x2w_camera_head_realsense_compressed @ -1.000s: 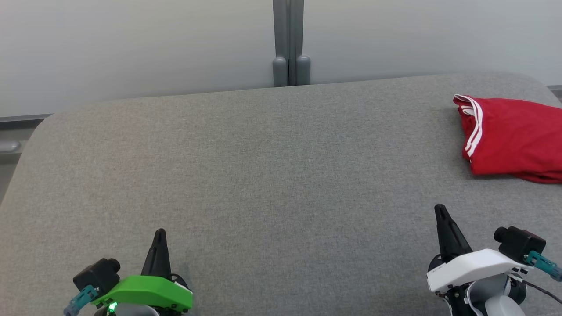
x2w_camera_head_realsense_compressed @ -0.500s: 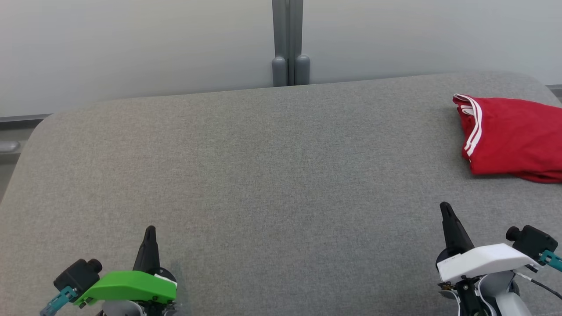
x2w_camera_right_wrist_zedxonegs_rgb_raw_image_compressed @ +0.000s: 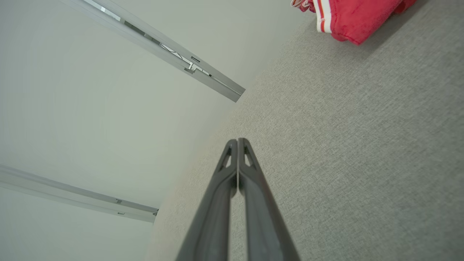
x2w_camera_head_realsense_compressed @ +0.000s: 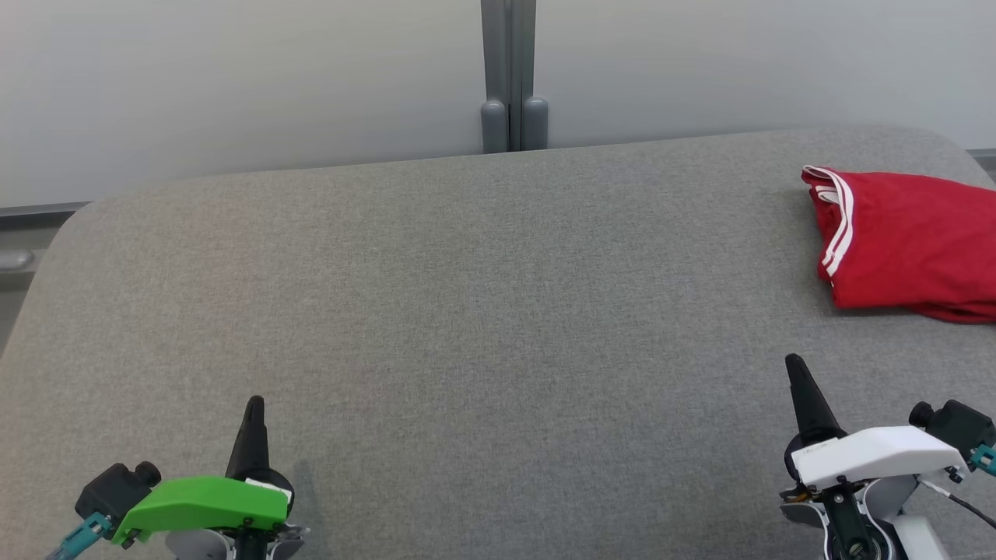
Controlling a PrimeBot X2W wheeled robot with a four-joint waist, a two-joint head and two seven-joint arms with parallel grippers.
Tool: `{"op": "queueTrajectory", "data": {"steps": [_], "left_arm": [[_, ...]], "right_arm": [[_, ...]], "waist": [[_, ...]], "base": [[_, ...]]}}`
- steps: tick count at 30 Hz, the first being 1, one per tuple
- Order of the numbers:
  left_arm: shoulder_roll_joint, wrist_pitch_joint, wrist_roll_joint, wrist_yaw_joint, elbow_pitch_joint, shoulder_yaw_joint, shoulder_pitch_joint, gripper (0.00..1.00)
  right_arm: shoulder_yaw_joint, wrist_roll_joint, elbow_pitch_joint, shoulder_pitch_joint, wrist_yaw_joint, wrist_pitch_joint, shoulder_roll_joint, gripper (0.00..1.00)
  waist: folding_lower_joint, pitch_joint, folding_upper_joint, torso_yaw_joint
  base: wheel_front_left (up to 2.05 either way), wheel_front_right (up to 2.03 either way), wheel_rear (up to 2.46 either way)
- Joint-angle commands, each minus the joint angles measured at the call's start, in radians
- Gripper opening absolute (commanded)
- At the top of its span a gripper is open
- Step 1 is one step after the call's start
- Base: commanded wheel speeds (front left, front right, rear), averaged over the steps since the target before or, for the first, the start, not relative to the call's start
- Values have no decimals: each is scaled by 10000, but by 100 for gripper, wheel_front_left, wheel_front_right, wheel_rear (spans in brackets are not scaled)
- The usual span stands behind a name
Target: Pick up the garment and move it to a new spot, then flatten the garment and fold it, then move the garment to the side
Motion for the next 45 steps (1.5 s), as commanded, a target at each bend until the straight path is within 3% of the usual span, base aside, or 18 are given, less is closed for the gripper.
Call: {"op": "queueTrajectory", "data": {"steps": [1, 45], "left_arm": [[17, 82, -285, -109, -160, 113, -327, 0], [16, 1187, -3850, -578, -372, 1066, -518, 0]], "right_arm": [[-57, 321, -70, -261, -6, 55, -56, 0], [-537, 4427, 146, -517, -6, 933, -44, 0]], "waist": [[0, 1, 0, -2], [0, 29, 0, -53]], "base": [[0, 0, 0], [0, 0, 0]]}}
